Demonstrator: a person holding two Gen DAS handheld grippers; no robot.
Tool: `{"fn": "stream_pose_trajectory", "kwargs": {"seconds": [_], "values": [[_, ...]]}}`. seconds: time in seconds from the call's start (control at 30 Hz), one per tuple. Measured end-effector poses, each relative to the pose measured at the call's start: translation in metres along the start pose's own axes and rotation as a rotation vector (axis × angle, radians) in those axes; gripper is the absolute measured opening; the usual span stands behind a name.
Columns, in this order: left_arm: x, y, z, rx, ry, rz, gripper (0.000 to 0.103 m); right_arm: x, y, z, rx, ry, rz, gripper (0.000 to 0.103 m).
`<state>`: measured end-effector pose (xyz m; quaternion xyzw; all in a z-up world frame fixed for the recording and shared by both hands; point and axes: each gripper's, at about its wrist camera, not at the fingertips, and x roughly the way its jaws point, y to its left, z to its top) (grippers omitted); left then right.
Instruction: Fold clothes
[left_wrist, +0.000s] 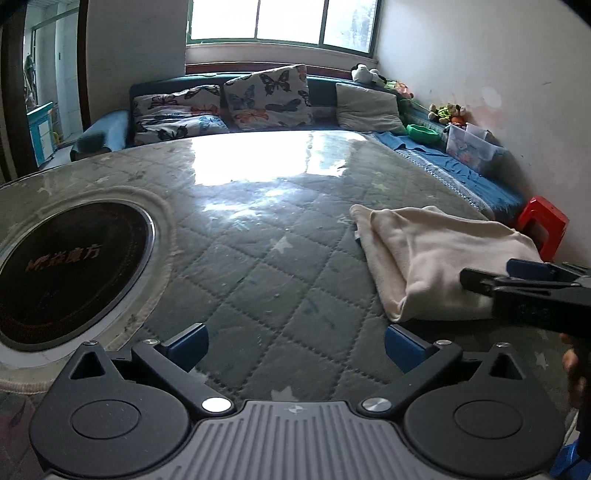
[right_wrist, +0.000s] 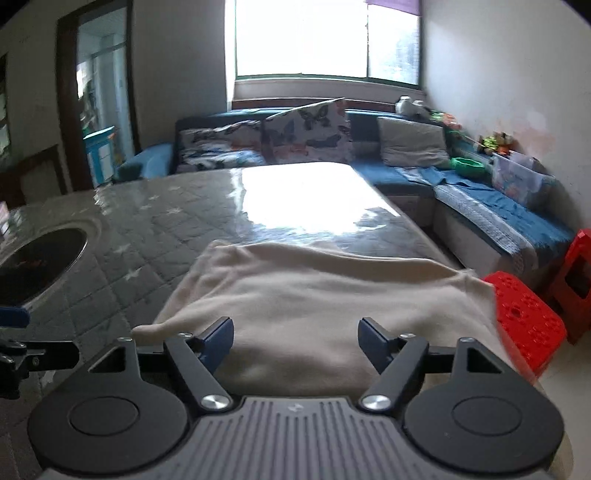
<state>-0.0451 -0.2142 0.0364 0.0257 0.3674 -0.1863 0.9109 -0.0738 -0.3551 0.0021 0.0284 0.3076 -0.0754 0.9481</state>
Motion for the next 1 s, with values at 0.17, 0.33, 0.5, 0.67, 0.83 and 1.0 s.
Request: {"fn": "stream_pose_trajectory", "kwargs": {"seconds": [0.17, 0.33, 0.5, 0.67, 0.83, 1.0], "values": [[-0.005, 0.007, -0.004, -0.007, -0.002, 0.015, 0.103, 0.006, 0.015, 0.002, -0.036, 0.003, 0.021, 0.076], [-0.007, 0.019, -0.006, -0.036, 0.000, 0.034, 0.103, 0.009, 0.031, 0.004, -0.087, 0.004, 0.057, 0.076], [-0.008, 0.025, -0.008, -0.050, 0.008, 0.046, 0.103, 0.005, 0.038, 0.006, -0.114, -0.021, 0.068, 0.077], [-0.008, 0.025, -0.009, -0.044, 0.013, 0.044, 0.103, 0.012, 0.051, 0.000, -0.166, 0.020, 0.087, 0.077], [-0.010, 0.021, -0.009, -0.031, 0.014, 0.036, 0.103, 0.000, 0.049, 0.000, -0.154, -0.005, 0.100, 0.077], [-0.009, 0.012, -0.010, -0.014, 0.019, 0.018, 0.103, -0.010, 0.044, -0.001, -0.118, -0.007, 0.073, 0.083]]}}
